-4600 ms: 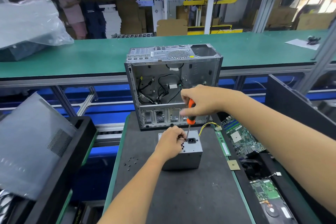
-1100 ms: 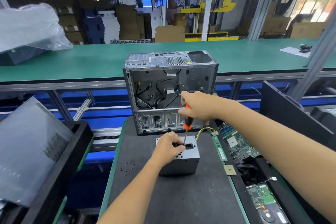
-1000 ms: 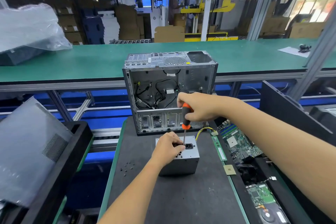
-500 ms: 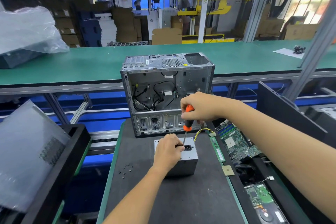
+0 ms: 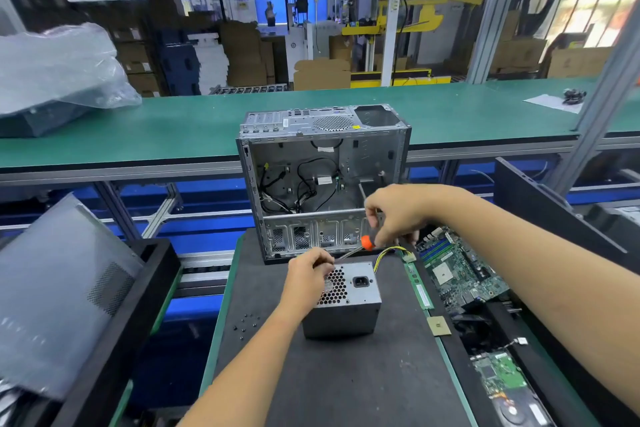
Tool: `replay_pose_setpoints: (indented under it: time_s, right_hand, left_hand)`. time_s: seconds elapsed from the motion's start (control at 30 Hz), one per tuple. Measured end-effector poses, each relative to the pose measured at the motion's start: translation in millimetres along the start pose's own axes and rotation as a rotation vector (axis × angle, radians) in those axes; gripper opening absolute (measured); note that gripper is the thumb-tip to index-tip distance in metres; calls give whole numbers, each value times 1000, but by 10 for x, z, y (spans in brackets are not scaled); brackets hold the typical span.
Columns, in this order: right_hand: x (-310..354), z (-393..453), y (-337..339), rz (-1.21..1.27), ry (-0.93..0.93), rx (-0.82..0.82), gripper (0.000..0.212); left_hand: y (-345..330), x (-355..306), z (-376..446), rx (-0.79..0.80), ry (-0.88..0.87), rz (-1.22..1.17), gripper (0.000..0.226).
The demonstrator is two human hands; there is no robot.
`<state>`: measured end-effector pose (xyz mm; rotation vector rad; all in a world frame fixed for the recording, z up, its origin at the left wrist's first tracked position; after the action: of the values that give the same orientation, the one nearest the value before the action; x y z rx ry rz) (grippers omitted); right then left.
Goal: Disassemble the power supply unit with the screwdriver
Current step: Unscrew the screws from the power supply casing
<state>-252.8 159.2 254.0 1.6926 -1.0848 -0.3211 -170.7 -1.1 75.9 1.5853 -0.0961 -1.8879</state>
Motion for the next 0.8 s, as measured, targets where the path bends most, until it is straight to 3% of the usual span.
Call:
replay_pose_setpoints:
  time_s: [0.17,0.33,0.53,0.8]
  right_hand:
    - [97,186,-217,-59,38,19,24]
    - [229,454,-545,-10,99,-65,27]
    - [428,717,-959,48,131,-101,24]
    - [529,907,-1259,110,130,-62,23]
  left_hand:
    - [491,53,8,-48,-11,29,20]
    - [873,374,-113,-145,162,85,16]
    - [1035,927,-440,-43,309,330,13]
    - [1044,1335,-693,29,387,449,18]
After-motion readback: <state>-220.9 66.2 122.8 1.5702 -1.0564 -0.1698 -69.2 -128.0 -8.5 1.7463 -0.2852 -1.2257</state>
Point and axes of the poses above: each hand's wrist, its own z-axis towards the middle knuckle, its own y-axis out of the back of the hand, x = y × z, the point moved 2 cm from there along z, towards the middle knuckle, and after that the axes turned 5 degrees about -y, right-handed, at the moved point
